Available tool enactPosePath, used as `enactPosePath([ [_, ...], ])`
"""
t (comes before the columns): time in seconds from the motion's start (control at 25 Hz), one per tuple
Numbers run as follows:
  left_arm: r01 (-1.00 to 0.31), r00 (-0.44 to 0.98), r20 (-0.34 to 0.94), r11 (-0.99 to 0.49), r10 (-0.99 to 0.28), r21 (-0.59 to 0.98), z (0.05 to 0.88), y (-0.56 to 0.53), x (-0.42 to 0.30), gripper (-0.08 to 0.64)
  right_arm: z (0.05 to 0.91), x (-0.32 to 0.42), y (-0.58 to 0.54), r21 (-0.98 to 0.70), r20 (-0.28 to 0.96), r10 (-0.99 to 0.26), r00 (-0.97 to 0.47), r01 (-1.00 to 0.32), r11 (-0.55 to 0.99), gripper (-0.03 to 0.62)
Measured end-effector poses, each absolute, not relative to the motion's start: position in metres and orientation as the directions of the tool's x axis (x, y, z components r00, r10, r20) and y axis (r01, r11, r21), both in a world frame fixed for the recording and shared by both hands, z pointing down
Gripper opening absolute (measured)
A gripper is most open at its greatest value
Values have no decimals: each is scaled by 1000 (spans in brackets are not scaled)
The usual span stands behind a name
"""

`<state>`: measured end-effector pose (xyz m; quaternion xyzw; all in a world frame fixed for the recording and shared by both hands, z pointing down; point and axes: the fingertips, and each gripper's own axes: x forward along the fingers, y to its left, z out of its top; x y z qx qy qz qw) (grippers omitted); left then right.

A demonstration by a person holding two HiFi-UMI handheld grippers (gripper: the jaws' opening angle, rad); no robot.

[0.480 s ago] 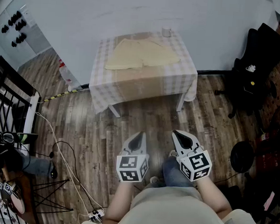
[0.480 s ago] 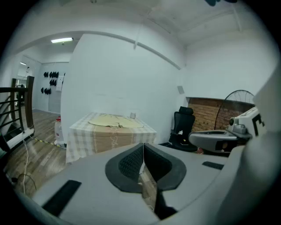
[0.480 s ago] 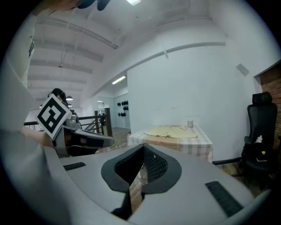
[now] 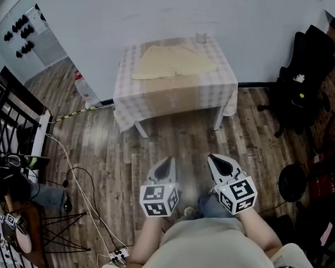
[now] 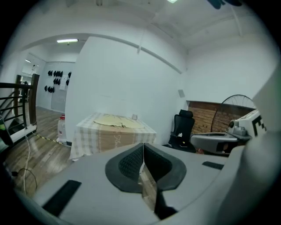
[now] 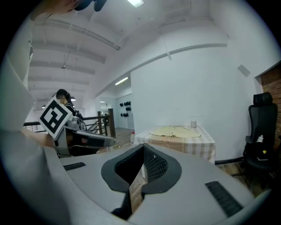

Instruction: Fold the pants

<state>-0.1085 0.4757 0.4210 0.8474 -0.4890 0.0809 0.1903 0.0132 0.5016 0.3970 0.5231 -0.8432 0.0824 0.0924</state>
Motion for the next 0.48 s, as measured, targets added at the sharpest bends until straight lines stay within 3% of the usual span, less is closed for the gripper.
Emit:
enactPosePath([
  [0.48,-859,508,315,-447,-802,248,423,501,-122,6,399,-4,522,-83,235,-844,-482,-875,477,0],
])
